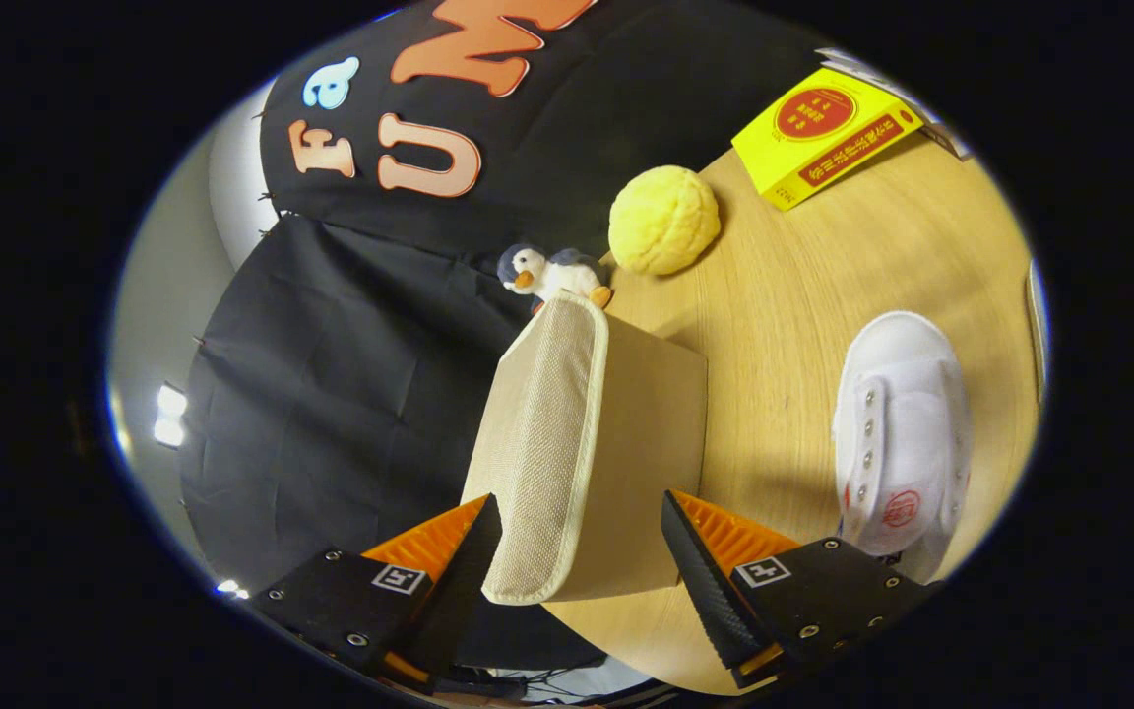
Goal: Open the storage box then place both shoes into the box .Put the left shoe in first, then the right shoe, with the right side of both shoes facing outward in a uniform manner.
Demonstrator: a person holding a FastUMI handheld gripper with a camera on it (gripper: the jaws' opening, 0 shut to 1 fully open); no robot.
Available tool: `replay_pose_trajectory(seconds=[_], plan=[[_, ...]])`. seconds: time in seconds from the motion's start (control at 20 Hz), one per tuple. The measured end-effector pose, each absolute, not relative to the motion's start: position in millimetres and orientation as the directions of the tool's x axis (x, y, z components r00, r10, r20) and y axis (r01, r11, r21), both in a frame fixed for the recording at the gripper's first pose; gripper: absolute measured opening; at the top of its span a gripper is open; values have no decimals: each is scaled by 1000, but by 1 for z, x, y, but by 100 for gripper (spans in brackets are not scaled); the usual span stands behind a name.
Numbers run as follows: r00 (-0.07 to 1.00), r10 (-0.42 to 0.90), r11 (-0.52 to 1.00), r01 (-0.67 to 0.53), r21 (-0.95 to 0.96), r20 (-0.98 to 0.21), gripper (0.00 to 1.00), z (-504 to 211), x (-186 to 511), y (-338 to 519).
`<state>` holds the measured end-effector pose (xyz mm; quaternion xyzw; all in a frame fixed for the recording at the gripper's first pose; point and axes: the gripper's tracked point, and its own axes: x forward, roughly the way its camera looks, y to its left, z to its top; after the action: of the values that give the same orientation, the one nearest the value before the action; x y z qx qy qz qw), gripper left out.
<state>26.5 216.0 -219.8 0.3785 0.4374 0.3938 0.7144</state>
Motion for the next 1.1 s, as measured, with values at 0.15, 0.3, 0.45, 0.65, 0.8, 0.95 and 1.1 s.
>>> replay_pose_trajectory(seconds=[0.15, 0.3, 0.45, 0.65, 0.8, 0.95, 1.1], plan=[[268, 923, 334, -193, 923, -278, 98, -221, 25, 230], [223, 950, 262, -179, 948, -220, 96, -216, 20, 241], [175, 975, 162, -151, 975, -135, 95, -201, 11, 247], [176, 979, 133, -154, 979, -105, 94, -191, 6, 248], [205, 978, 67, -170, 983, -31, 82, -164, 4, 249], [247, 968, 113, -231, 966, -54, 74, -152, 3, 256], [282, 957, 151, -274, 950, -70, 60, -134, 2, 265]])
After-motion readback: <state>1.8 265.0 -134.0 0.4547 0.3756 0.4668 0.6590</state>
